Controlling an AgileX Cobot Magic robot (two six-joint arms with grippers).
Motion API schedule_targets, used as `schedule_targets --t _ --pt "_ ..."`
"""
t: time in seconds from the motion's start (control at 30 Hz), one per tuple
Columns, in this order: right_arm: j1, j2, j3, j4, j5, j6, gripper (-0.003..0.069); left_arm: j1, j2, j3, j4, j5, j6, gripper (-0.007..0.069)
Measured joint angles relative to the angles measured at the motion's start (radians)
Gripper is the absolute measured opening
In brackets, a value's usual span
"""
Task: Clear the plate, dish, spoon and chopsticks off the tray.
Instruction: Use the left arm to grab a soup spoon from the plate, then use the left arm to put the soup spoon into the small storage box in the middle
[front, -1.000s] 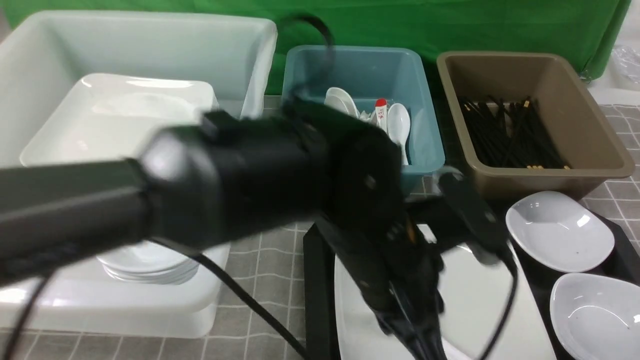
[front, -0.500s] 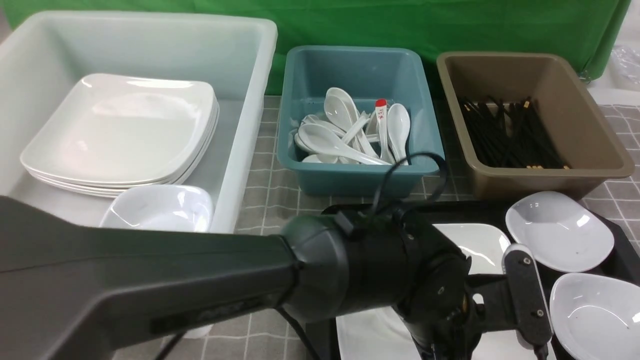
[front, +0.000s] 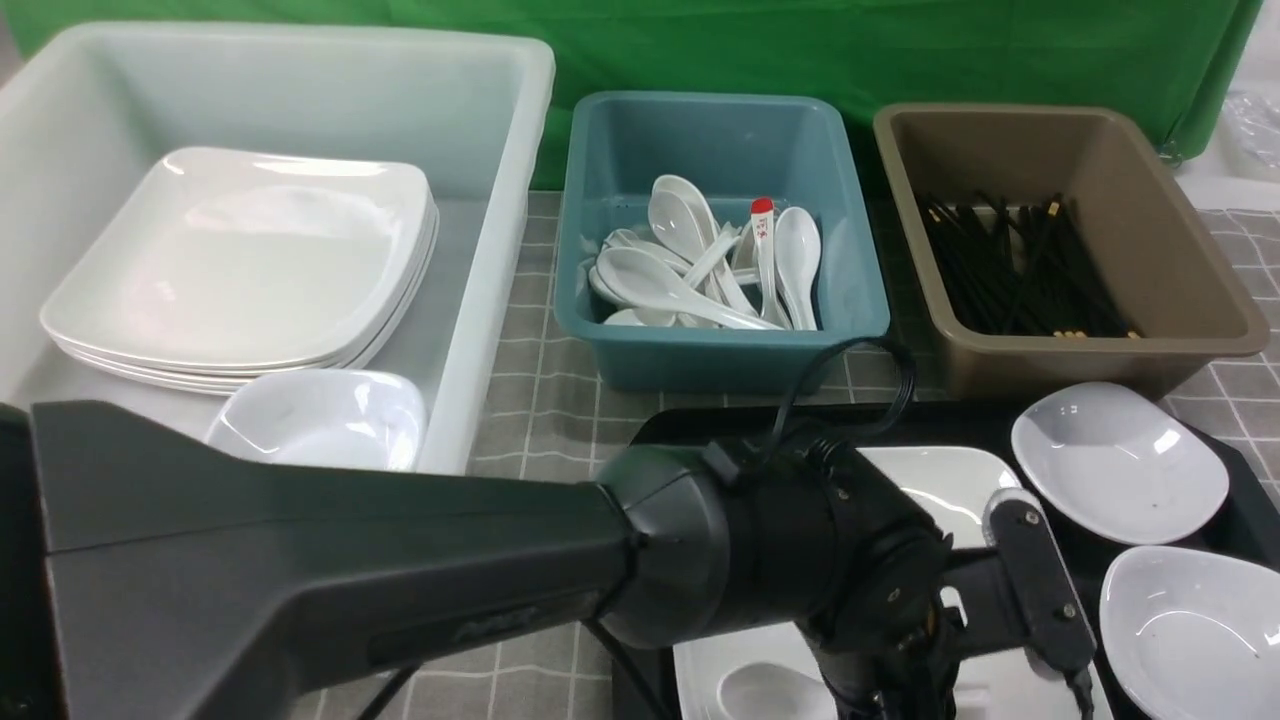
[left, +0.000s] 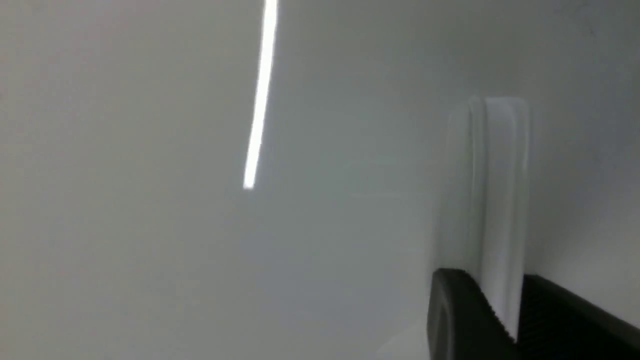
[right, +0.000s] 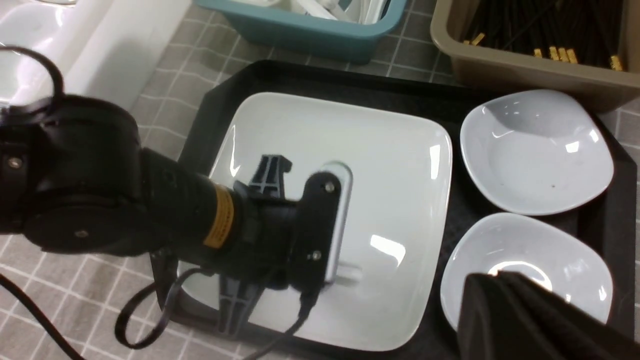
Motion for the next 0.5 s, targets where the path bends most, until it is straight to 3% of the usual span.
schedule_targets --t 0.17,0.23,0.33,0.5 --pt "0.000 0.000 0.000 0.000 0.000 -0.001 0.0026 0.041 -0.103 -0.164 0.110 0.081 -0.225 0.0108" --pt "0.000 0.000 0.000 0.000 0.000 0.000 0.0025 0.066 -0.121 -0.211 0.107 0.102 -0.236 0.0108" --pt "0.000 0.000 0.000 0.000 0.000 0.000 0.0025 0.189 -0.140 -0.358 0.019 0.128 -0.245 0.0108" --pt "0.000 0.000 0.000 0.000 -0.001 0.000 0.0025 0.345 -0.083 -0.480 -0.095 0.039 -0.241 0.0108"
